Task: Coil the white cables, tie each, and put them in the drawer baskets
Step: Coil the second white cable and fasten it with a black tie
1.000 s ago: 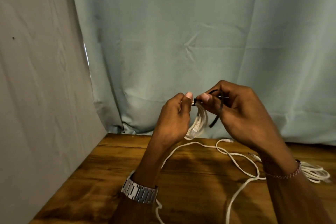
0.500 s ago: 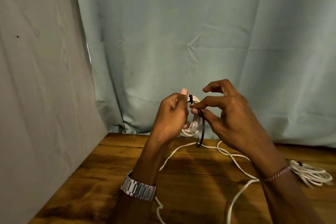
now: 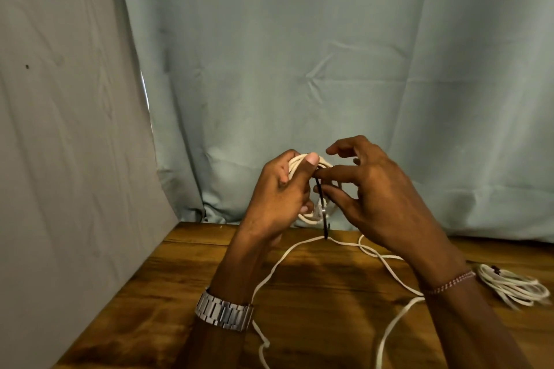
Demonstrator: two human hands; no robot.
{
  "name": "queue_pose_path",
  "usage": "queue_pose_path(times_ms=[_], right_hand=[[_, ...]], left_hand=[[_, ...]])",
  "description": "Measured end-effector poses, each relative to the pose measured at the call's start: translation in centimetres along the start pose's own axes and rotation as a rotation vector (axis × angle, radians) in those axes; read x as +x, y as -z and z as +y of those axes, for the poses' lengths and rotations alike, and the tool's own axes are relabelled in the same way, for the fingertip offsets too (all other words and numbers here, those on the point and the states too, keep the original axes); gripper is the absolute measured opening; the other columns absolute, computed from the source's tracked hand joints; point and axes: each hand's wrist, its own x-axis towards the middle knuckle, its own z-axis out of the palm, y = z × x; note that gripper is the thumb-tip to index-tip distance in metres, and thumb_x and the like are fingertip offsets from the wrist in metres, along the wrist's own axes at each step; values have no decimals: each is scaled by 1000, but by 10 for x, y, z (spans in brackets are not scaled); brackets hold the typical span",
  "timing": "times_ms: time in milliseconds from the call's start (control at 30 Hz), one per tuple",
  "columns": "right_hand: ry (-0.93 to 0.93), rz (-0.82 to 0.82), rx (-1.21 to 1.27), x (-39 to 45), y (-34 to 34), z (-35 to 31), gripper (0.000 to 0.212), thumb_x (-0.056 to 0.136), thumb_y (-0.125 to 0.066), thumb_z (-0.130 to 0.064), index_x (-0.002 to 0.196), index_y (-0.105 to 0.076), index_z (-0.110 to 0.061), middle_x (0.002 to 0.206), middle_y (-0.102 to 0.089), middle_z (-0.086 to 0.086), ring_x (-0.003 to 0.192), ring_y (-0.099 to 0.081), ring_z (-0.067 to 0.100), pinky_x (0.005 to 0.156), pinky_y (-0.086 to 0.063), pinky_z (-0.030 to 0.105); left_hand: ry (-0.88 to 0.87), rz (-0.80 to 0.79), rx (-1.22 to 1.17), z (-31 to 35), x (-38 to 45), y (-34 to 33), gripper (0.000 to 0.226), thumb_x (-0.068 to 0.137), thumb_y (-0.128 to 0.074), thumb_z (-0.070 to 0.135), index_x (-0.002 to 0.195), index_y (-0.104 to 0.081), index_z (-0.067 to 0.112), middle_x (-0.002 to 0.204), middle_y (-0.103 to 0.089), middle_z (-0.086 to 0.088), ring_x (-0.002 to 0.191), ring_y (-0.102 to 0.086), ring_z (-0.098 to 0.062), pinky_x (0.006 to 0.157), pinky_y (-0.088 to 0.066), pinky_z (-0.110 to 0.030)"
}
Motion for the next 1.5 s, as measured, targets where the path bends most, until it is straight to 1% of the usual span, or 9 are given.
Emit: queue_pose_path(times_ms=[133,267,367,600,800,1100,1233,1333,1500], right_hand=[[31,-180,24,-4,6,6,34,95,-66,-25,127,-68,-37,153,-40,-5,133,-47,14,97,-53,35],[8,-143,268,-3,20,9,34,94,-66,-18,121,-72,-39,141,-54,-11,119,-57,4,77,-53,12],[-138,17,492,-2,25,4,26,83,-78,-28,108,-71,-31,122,-68,-13,104,-68,2,90,-59,25],[-305,39,538,2,11,2,45,74,-87,-19,109,-60,-26,100,-74,-9,84,-74,2,75,-61,20],[-178,166,286,0,-2,1,34,81,-83,-24,107,-62,-20,84,-69,-7,68,-67,4,62,-59,17],[-69,260,100,-1,-18,0,28,89,-75,-28,108,-57,-17,76,-70,6,61,-66,21,54,-58,39],[-81,231,188,-1,-19,-2,19,92,-71,-20,108,-61,-21,65,-65,0,51,-58,12,47,-52,30],[-121,227,322,-1,-15,-3,17,91,-69,-13,105,-68,-23,63,-65,-4,55,-58,10,46,-38,12],[-179,220,407,0,-13,-7,23,92,-67,-8,105,-76,-24,89,-75,-13,82,-67,-5,64,-46,4]], left_hand=[[13,-12,-14,-2,0,1,32,104,-51,32,100,-58,1,56,-40,3,50,-37,-9,49,-39,-25],[24,-25,-55,-2,1,3,34,103,-52,30,99,-54,-4,56,-37,3,49,-33,-9,47,-36,-25],[17,-51,-61,-1,-1,3,27,102,-53,32,91,-54,7,56,-38,4,49,-35,-10,48,-37,-26],[13,-110,1,0,-2,2,26,102,-53,33,95,-56,9,55,-41,7,50,-38,-10,49,-38,-27],[14,-138,38,0,-2,-2,24,103,-52,34,92,-59,13,57,-44,6,51,-40,-9,50,-40,-26],[54,-234,-92,-1,-3,-3,23,103,-51,31,86,-58,17,59,-40,6,51,-36,-8,51,-35,-28],[63,-281,-129,-1,-4,0,22,104,-50,28,88,-57,14,60,-38,5,49,-34,-8,50,-35,-26],[63,-292,-176,0,-5,0,22,105,-50,26,87,-60,18,60,-37,5,49,-33,-7,50,-33,-26],[38,-279,-141,2,-5,-2,20,106,-47,25,98,-61,12,61,-36,4,50,-33,-7,52,-33,-27]])
